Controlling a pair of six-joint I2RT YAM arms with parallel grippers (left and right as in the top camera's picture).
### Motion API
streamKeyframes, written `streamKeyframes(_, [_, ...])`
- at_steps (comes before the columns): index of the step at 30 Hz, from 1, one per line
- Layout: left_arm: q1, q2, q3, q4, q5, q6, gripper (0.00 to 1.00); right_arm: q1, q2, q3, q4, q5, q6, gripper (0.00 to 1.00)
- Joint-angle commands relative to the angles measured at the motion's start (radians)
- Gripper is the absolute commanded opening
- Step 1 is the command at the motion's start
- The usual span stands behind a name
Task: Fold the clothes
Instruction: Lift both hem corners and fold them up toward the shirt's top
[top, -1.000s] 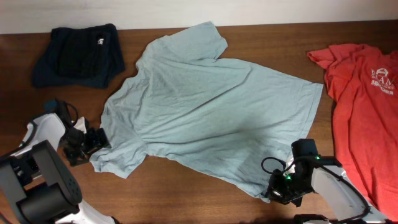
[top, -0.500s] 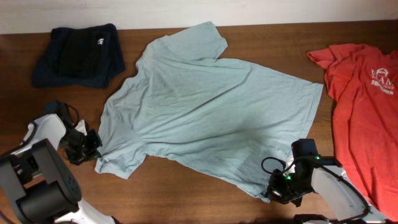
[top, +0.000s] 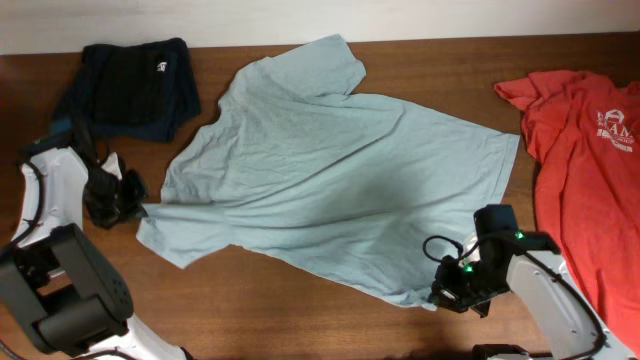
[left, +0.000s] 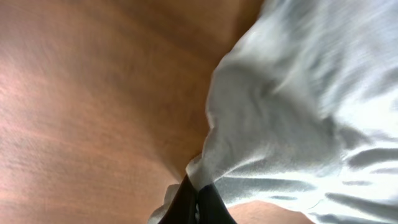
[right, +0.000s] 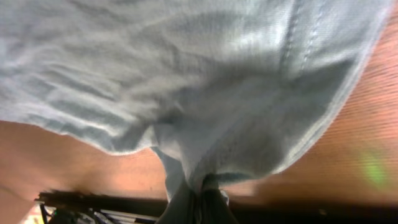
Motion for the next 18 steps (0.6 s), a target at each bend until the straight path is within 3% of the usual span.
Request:
streamKeyframes(1, [-0.023,0.002,0.056,-0.017,0.007,-0.01,0.01,0.005,-0.006,0.054,-0.037,0.044,-0.026,0.04])
streamKeyframes(12, [-0.111,0.002,0.177,-0.011,0.004,-0.01,0.01,0.005,-0.006,0.1,-0.093,0.05,-0.026,0.04])
streamKeyframes(18, [-0.148,0.002,0.212,-0.01,-0.003,-0.01,0.01,0.005,-0.006,0.218,-0.175,0.159,-0.026,0.04])
